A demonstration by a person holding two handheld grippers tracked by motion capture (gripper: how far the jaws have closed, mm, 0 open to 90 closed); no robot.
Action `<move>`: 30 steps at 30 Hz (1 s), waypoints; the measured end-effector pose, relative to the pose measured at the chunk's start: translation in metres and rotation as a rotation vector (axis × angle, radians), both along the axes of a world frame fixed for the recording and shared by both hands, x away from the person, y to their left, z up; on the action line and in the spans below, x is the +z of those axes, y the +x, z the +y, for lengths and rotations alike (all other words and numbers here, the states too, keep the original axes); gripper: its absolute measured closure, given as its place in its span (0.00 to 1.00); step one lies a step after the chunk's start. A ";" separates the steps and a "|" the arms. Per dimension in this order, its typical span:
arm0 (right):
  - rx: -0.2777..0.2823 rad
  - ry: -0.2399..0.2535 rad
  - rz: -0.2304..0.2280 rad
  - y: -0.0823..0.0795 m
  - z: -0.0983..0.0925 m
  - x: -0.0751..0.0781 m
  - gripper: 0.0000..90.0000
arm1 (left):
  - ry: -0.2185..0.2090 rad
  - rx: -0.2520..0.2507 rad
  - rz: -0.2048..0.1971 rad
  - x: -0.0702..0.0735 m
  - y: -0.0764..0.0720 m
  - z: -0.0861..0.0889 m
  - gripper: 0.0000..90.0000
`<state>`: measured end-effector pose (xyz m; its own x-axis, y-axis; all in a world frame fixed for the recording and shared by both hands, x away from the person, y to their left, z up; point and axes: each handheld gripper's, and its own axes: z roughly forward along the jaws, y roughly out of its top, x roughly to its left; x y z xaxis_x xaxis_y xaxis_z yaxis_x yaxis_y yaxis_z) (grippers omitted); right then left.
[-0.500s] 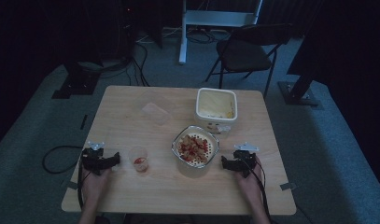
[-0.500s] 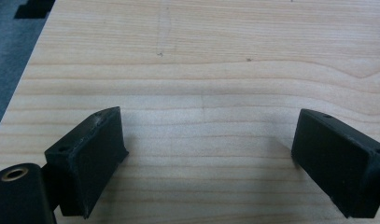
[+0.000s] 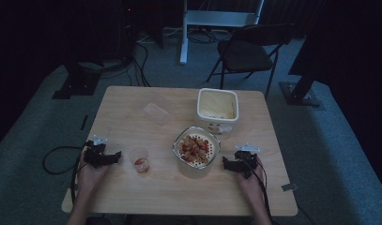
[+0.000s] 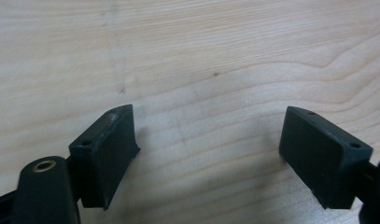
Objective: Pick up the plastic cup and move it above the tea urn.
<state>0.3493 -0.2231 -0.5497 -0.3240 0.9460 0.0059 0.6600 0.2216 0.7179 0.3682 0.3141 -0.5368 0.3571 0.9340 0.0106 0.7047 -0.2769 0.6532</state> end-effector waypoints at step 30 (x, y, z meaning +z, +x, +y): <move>0.001 0.000 0.000 0.000 0.000 0.000 0.13 | -0.029 -0.040 -0.043 0.092 0.124 -0.036 0.44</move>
<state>0.3493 -0.2231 -0.5497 -0.3245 0.9459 0.0052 0.6595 0.2223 0.7181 0.4918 0.2778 -0.4449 0.3939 0.9192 -0.0004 0.6649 -0.2846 0.6905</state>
